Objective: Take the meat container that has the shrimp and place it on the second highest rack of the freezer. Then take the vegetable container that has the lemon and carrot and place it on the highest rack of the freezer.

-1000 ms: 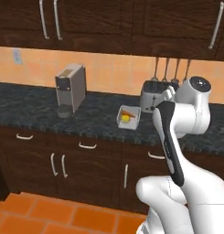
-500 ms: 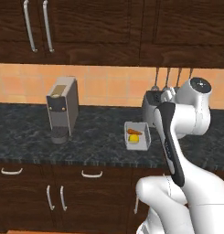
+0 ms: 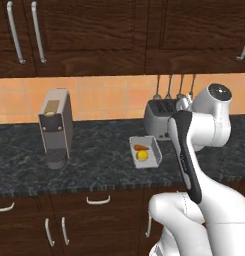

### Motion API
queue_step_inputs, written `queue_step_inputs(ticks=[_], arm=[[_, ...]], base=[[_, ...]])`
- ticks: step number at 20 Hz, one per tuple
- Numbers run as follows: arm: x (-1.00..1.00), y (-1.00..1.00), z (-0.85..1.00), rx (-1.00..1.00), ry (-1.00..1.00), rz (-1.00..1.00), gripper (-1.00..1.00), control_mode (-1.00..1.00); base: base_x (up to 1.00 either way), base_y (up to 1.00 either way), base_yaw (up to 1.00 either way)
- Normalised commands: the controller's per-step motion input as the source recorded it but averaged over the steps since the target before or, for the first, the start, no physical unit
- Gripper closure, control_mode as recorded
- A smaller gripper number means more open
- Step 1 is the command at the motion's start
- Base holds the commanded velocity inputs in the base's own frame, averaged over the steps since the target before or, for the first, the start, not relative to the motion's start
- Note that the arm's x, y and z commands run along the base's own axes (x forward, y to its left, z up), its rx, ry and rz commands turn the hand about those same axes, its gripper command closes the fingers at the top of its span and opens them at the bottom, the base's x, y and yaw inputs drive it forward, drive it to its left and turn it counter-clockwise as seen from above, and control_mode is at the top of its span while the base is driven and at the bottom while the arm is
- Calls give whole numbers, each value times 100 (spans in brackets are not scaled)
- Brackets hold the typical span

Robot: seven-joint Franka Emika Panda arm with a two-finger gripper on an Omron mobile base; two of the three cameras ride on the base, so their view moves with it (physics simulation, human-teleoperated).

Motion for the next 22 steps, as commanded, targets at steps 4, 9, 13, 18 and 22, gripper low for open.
queue_step_inputs(ticks=[4,9,13,18,22], arm=[[0,0,0,0,0,0,-100,100],[8,11,-51,-1,19,-2,-100,-100],[14,2,-81,0,30,8,-100,-100],[49,0,-74,7,32,21,-100,-100],[51,13,-67,3,23,29,-100,-100]], base=[[23,42,-26],[0,0,0],[0,0,0],[0,0,0],[0,0,0]])
